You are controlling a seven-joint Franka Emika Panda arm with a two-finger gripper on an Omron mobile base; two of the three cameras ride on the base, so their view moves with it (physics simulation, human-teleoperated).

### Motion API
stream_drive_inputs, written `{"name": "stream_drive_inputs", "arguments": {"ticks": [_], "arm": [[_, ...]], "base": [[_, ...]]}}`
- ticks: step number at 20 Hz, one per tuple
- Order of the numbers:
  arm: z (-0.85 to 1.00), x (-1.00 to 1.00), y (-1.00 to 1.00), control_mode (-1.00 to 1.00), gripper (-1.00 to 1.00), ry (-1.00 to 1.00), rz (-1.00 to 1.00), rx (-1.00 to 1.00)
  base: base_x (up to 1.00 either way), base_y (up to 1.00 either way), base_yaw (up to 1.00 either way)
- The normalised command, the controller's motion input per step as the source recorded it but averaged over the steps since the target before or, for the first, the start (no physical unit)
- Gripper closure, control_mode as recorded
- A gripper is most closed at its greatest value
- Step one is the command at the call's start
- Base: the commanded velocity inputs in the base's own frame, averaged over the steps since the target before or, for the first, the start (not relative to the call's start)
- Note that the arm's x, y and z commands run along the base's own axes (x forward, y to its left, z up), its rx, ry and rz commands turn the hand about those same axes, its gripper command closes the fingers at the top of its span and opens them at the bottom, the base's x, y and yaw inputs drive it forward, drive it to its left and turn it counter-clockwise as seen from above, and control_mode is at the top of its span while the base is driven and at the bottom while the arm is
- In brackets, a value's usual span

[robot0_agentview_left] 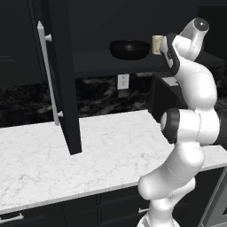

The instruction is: Gather all objects into one cabinet and sort the glasses and bowls to opposite sides.

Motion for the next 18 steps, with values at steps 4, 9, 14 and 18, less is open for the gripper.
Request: {"name": "stream_drive_inputs", "arguments": {"ticks": [4,9,14,18], "arm": [[-0.07,0.0,0.0,-1.0,-1.0,0.0,0.0,0.0],[-0.05,-0.01,0.0,-1.0,-1.0,0.0,0.03,0.0],[0.01,-0.17,0.0,-1.0,-1.0,-0.11,0.03,0.0],[0.14,-0.35,0.01,-1.0,-1.0,-0.14,0.03,0.0]], "base": [[0.0,0.0,0.0],[0.0,0.0,0.0],[0.0,0.0,0.0],[0.0,0.0,0.0]]}}
